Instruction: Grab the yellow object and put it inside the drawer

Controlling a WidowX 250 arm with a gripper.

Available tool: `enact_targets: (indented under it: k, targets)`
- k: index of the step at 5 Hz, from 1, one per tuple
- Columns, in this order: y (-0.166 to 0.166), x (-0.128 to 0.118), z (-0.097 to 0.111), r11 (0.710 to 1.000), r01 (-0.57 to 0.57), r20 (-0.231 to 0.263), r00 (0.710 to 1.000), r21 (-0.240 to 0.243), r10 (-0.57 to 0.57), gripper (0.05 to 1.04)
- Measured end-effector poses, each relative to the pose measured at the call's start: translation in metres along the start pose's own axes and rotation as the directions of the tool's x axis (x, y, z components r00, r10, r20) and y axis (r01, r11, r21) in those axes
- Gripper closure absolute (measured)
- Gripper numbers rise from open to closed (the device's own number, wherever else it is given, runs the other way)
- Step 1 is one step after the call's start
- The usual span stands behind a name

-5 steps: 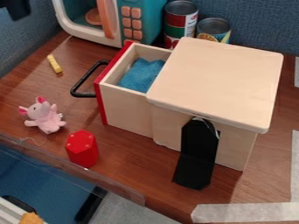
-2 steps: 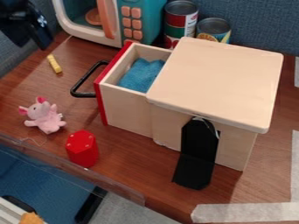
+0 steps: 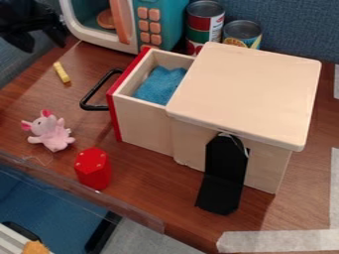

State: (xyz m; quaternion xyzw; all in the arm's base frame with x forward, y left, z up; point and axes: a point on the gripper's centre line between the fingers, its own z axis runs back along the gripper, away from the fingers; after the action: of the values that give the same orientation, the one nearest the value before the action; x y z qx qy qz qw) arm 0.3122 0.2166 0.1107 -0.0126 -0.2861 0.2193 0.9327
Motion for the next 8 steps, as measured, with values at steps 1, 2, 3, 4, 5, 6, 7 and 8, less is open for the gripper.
enact_targets:
  k: [1,2,3,4,5,6,7,8]
  targets:
    - [-0.009,0.011,-0.021,0.991,-0.108,-0.010,0.994,0.078,0.110,0.083]
    - [-0.013,0.026,-0.035,0.947,-0.270,0.022,0.963,0.175,0.270,0.083]
    - [-0.013,0.033,-0.041,0.913,-0.343,0.025,0.938,0.220,0.346,0.083]
    - [-0.009,0.030,-0.047,0.892,-0.399,-0.004,0.912,0.211,0.409,0.083]
    - [0.019,0.021,-0.048,0.853,-0.479,-0.023,0.869,0.207,0.494,0.083]
    - [0.035,0.021,-0.044,0.835,-0.518,-0.029,0.847,0.186,0.531,0.083]
    - [0.044,0.019,-0.048,0.832,-0.513,-0.061,0.843,0.212,0.535,0.083]
    - [0.045,0.015,-0.055,0.816,-0.535,-0.079,0.824,0.221,0.562,0.083]
